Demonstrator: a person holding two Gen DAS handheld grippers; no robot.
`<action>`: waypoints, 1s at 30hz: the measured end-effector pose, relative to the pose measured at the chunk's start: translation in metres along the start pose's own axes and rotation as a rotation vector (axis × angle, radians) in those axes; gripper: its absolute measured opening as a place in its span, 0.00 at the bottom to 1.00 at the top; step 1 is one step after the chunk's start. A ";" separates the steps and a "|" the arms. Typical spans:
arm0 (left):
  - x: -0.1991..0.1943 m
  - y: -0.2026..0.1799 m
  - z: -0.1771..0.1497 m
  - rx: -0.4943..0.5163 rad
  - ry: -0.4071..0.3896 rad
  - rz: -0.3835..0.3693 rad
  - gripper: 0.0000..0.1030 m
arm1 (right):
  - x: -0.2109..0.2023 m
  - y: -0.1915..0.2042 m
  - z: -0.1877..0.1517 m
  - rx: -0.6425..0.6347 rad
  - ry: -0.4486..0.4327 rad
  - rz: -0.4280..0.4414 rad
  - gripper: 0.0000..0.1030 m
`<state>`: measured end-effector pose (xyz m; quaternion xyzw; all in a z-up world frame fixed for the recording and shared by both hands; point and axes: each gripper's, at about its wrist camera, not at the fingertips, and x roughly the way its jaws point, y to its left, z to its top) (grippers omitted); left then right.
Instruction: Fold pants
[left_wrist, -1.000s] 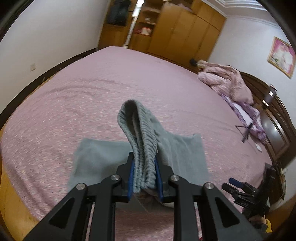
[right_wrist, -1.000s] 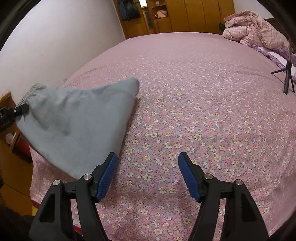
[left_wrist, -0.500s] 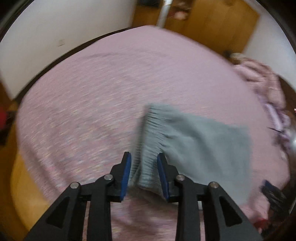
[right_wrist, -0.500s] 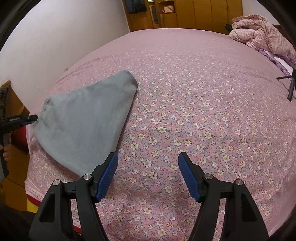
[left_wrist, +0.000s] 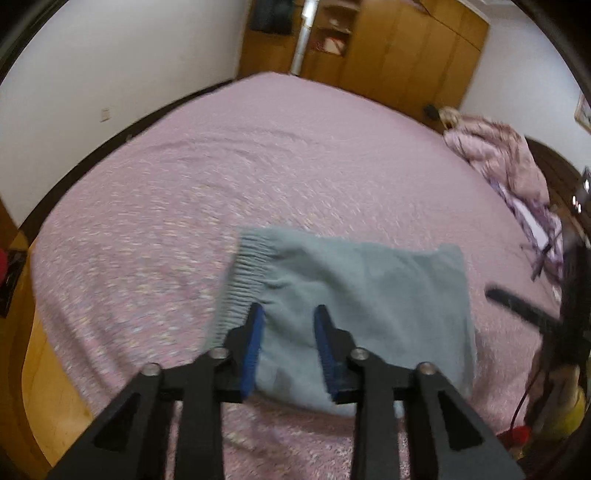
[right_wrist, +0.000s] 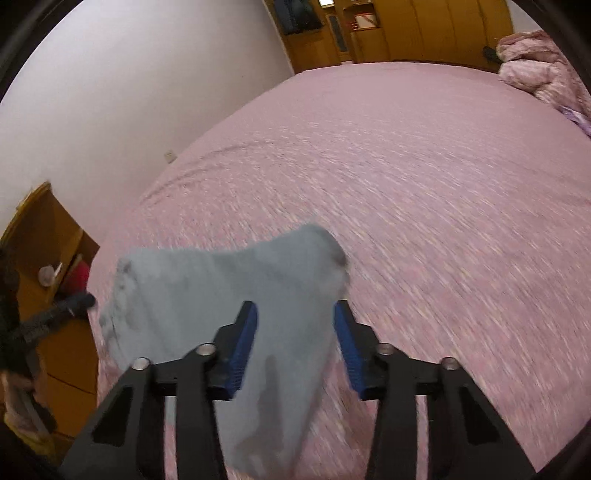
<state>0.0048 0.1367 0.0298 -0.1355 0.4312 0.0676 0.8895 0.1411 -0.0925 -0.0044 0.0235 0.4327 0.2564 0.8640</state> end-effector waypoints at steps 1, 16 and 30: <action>0.008 -0.003 0.000 0.008 0.020 0.004 0.23 | 0.009 0.003 0.006 -0.005 0.009 0.004 0.39; 0.048 0.023 -0.010 -0.063 0.108 0.021 0.11 | 0.069 -0.017 0.021 0.011 0.087 -0.090 0.39; 0.011 -0.007 -0.026 -0.035 0.095 0.008 0.42 | -0.013 -0.037 -0.029 0.224 0.125 0.008 0.45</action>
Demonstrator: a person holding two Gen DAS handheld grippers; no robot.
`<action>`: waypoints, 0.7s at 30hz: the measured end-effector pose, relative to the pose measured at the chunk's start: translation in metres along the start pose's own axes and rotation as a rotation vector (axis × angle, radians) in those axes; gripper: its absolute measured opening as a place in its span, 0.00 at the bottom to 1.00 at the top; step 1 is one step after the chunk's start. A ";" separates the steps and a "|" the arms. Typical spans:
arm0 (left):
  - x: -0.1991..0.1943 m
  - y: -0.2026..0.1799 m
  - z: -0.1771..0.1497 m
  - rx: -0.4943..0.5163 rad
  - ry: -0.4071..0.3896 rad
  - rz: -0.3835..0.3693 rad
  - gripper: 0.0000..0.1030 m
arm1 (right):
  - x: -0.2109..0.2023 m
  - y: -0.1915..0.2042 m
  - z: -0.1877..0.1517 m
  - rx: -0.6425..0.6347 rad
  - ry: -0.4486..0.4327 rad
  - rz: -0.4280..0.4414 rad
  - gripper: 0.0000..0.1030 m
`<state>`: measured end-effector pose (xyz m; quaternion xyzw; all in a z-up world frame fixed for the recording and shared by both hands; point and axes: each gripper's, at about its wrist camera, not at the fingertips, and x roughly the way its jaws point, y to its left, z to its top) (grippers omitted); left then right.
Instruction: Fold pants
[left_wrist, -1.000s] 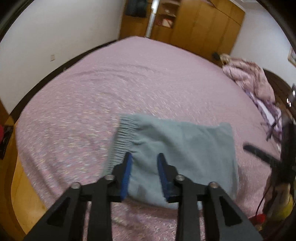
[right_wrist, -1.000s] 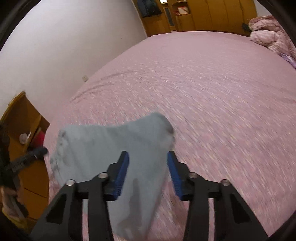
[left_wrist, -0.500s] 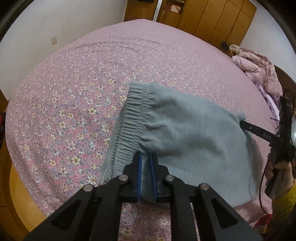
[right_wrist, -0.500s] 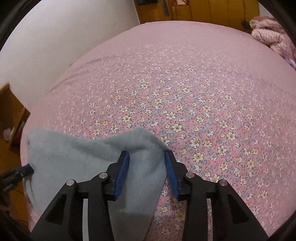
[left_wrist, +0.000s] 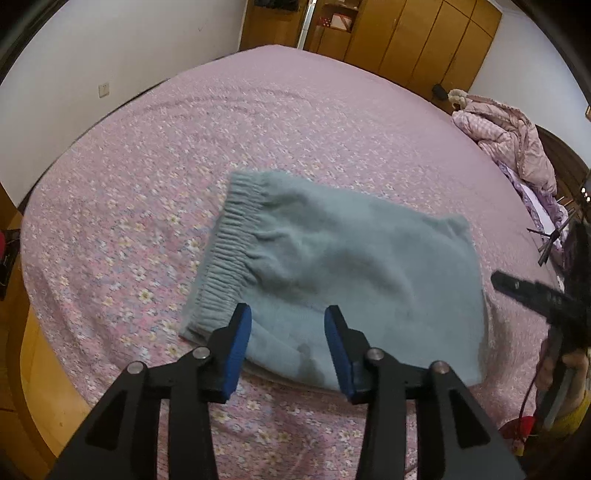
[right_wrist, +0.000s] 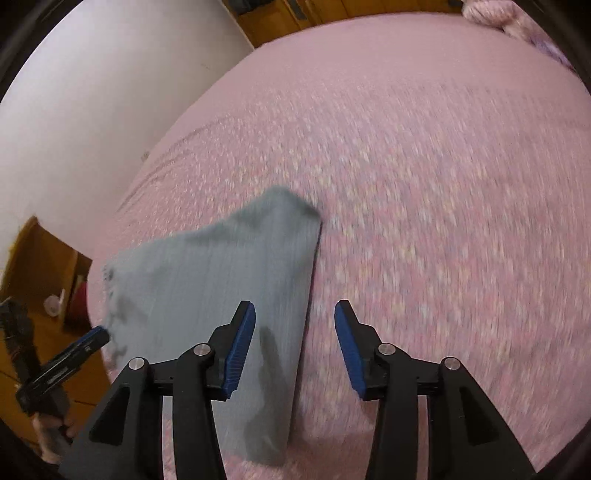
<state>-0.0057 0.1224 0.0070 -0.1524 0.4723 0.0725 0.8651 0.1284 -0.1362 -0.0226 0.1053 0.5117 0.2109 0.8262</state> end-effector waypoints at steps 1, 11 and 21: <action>0.003 -0.002 -0.001 0.000 0.011 -0.001 0.42 | 0.001 -0.001 -0.003 0.019 0.013 0.017 0.45; 0.029 0.002 -0.010 -0.004 0.043 -0.004 0.42 | 0.031 0.009 -0.031 0.019 0.043 0.078 0.50; 0.034 -0.008 -0.012 0.033 0.032 0.023 0.48 | 0.031 0.001 -0.041 0.029 0.045 0.143 0.50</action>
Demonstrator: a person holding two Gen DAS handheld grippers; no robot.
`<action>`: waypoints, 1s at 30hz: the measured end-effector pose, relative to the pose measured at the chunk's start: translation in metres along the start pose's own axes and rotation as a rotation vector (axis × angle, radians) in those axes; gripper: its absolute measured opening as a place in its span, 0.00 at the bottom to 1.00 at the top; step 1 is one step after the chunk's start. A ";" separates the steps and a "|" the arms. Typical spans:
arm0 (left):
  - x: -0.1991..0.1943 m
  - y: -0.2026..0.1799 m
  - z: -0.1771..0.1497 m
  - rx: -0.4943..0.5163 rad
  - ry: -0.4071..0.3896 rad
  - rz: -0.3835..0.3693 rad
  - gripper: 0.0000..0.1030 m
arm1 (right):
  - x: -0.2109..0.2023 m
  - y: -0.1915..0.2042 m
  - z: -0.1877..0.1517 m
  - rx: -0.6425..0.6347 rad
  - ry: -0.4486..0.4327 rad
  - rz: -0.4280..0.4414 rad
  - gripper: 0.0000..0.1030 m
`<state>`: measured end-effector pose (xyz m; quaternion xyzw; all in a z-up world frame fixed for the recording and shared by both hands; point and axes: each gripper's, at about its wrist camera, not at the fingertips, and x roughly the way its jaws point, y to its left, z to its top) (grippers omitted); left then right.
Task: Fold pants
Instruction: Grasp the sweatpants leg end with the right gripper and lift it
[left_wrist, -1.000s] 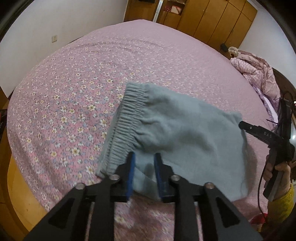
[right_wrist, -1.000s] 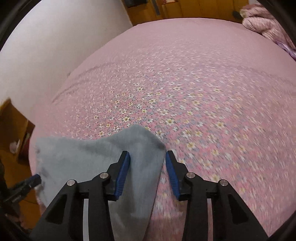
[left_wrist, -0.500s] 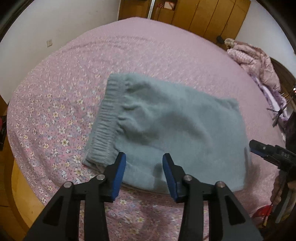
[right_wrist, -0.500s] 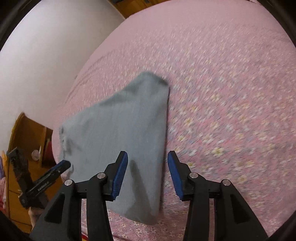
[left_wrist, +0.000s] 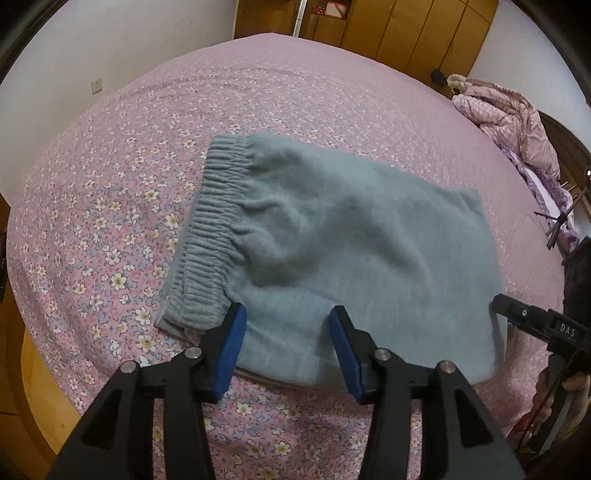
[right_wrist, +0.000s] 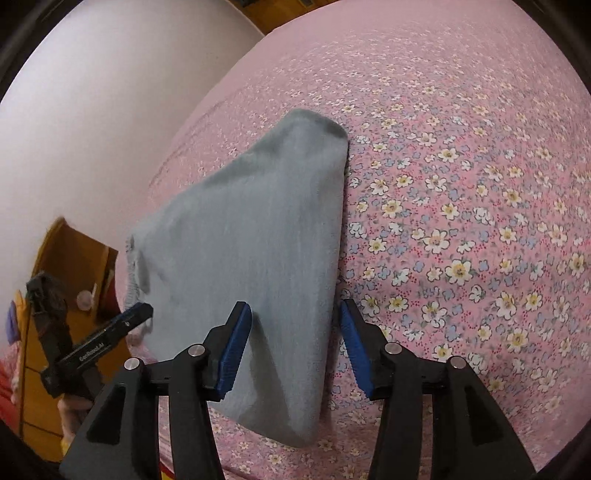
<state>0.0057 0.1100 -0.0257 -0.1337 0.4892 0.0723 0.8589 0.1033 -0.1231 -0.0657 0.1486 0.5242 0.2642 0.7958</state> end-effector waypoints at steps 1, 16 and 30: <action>0.000 -0.001 0.000 0.000 0.000 0.003 0.49 | 0.001 0.002 -0.001 -0.001 -0.008 0.004 0.50; -0.012 -0.019 -0.012 0.058 -0.009 -0.010 0.54 | -0.006 -0.001 -0.004 0.038 -0.037 -0.005 0.34; -0.015 -0.001 -0.012 0.021 0.007 -0.030 0.56 | -0.038 0.067 0.000 -0.198 -0.134 0.005 0.13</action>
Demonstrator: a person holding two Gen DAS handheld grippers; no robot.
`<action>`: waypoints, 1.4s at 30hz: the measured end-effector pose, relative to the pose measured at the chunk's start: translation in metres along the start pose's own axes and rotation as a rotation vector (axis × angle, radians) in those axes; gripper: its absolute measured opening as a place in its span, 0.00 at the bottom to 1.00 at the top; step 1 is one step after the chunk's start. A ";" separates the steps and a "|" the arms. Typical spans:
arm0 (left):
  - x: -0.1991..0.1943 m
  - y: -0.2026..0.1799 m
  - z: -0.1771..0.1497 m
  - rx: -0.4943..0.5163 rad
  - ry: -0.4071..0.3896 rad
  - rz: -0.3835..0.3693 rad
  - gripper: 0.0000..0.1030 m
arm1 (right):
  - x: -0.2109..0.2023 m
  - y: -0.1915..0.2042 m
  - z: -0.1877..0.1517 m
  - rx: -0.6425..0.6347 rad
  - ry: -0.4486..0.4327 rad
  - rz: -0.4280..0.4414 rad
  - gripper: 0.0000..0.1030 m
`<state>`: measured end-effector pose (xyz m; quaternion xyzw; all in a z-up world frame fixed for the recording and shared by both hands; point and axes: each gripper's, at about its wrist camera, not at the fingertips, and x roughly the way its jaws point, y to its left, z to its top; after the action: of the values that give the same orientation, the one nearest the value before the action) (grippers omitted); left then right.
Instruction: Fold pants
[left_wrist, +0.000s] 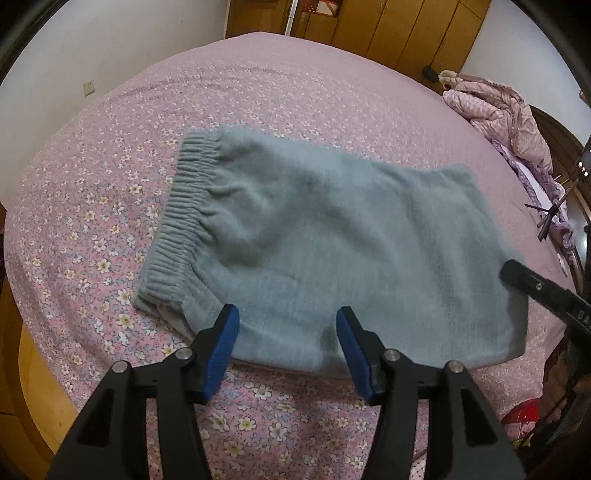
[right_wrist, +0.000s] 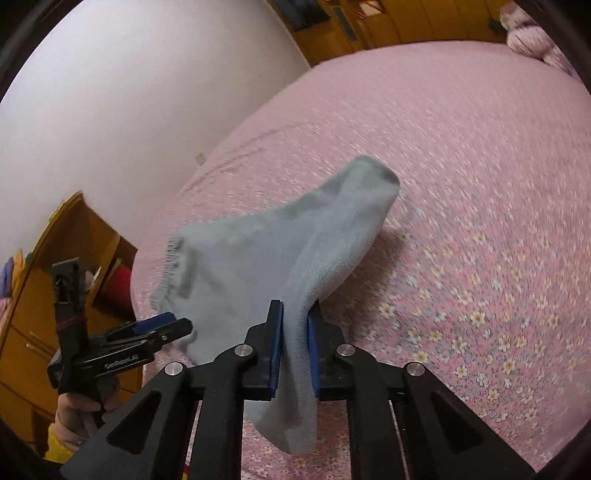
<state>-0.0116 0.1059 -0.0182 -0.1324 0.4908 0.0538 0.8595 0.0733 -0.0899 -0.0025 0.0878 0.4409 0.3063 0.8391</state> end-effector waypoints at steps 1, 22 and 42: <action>-0.003 0.000 0.000 0.001 -0.003 0.004 0.56 | -0.006 -0.002 0.000 -0.011 -0.001 0.004 0.13; -0.064 0.030 0.021 -0.050 -0.078 -0.010 0.56 | 0.006 0.095 0.055 -0.217 0.009 0.144 0.11; -0.067 0.076 0.030 -0.099 -0.101 0.084 0.56 | 0.070 0.170 0.067 -0.249 0.107 0.292 0.11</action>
<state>-0.0384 0.1893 0.0408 -0.1510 0.4489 0.1206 0.8724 0.0822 0.0951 0.0604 0.0299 0.4264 0.4810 0.7654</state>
